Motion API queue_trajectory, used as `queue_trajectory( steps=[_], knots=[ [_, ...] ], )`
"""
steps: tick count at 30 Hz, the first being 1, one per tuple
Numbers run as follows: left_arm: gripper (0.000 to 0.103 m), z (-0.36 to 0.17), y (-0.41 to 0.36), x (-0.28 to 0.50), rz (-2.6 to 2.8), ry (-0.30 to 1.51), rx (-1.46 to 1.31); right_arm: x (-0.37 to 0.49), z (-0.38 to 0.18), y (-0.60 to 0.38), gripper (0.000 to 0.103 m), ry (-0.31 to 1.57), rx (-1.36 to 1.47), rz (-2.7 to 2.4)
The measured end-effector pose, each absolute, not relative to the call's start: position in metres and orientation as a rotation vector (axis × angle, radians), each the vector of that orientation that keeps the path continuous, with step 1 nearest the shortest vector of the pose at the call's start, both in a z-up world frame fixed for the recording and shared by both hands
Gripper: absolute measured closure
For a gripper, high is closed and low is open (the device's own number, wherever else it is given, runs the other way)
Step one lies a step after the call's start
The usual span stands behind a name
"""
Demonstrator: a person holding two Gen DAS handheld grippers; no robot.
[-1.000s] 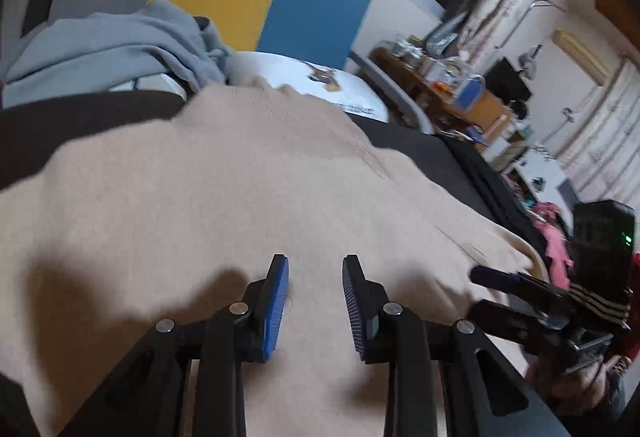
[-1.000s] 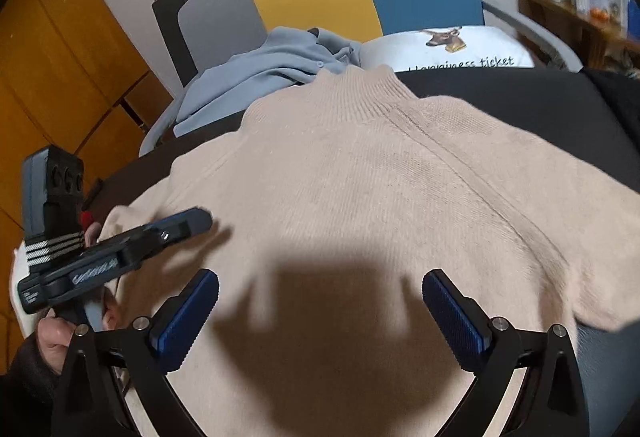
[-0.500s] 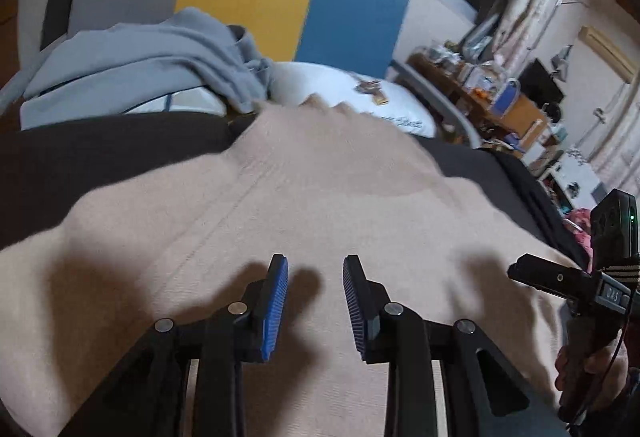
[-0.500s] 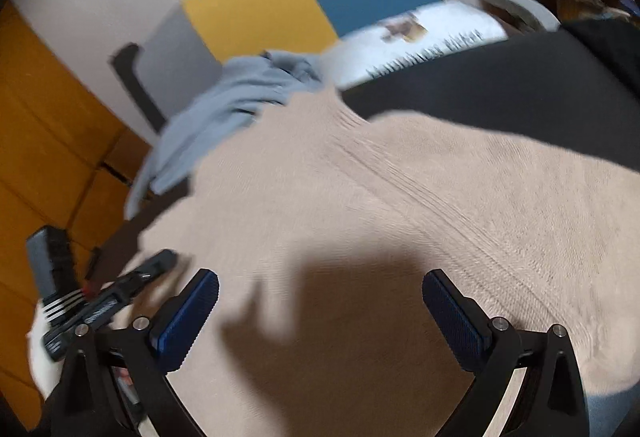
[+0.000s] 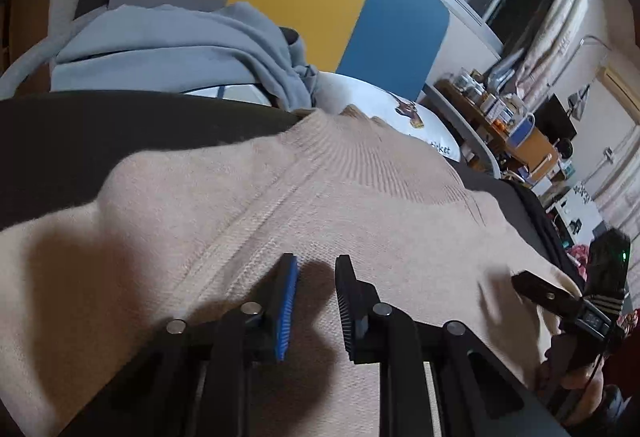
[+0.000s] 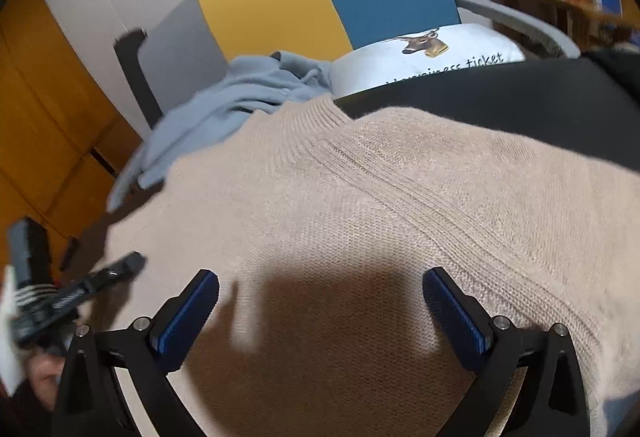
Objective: Fold clothes
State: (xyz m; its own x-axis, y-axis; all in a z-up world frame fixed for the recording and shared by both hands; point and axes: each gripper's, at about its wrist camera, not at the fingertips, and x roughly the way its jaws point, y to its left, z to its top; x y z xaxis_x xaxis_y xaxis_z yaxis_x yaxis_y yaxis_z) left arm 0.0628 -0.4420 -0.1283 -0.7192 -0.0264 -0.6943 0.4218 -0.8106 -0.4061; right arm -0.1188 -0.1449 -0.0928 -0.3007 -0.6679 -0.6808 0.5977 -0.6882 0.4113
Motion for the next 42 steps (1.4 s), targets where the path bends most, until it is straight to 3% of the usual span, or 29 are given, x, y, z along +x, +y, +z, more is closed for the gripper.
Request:
queue_trajectory(
  steps=[4, 5, 10, 15, 24, 32, 38, 39, 40, 41, 42],
  knots=[
    [0.084, -0.123, -0.437, 0.061, -2.538, 0.771, 1.039, -0.132, -0.095, -0.12, 0.0, -0.333, 1.128, -1.931],
    [0.074, -0.119, -0.43, 0.06, -2.541, 0.74, 1.047, -0.138, -0.095, -0.113, 0.0, -0.387, 1.145, -1.886],
    [0.072, -0.102, -0.377, 0.064, -2.646, 0.651, 1.083, -0.145, -0.078, -0.032, 0.0, -0.708, 1.132, -1.842],
    [0.071, -0.103, -0.317, 0.067, -2.753, 0.633, 1.168, -0.131, -0.078, 0.087, 0.0, -0.905, 1.142, -2.02],
    [0.07, -0.114, -0.242, 0.078, -2.848, 0.444, 1.324, -0.091, -0.085, 0.229, 0.0, -0.759, 1.282, -2.425],
    [0.071, -0.119, -0.257, 0.089, -2.822, 0.645, 1.272, -0.073, -0.07, 0.272, 0.001, -0.386, 1.262, -2.658],
    [0.07, -0.119, -0.247, 0.085, -2.787, 0.585, 1.27, -0.081, -0.084, 0.279, 0.025, -0.2, 1.342, -2.611],
    [0.069, -0.118, -0.247, 0.084, -2.783, 0.576, 1.274, -0.084, -0.085, 0.274, 0.038, -0.127, 1.34, -2.618],
    [0.068, -0.118, -0.246, 0.084, -2.78, 0.57, 1.279, -0.088, -0.083, 0.272, 0.058, -0.098, 1.345, -2.625],
    [0.066, -0.117, -0.245, 0.083, -2.777, 0.563, 1.285, -0.092, -0.081, 0.271, 0.067, -0.072, 1.35, -2.632],
    [0.065, -0.117, -0.244, 0.082, -2.775, 0.553, 1.29, -0.099, -0.077, 0.273, 0.083, -0.131, 1.328, -2.641]
  ],
)
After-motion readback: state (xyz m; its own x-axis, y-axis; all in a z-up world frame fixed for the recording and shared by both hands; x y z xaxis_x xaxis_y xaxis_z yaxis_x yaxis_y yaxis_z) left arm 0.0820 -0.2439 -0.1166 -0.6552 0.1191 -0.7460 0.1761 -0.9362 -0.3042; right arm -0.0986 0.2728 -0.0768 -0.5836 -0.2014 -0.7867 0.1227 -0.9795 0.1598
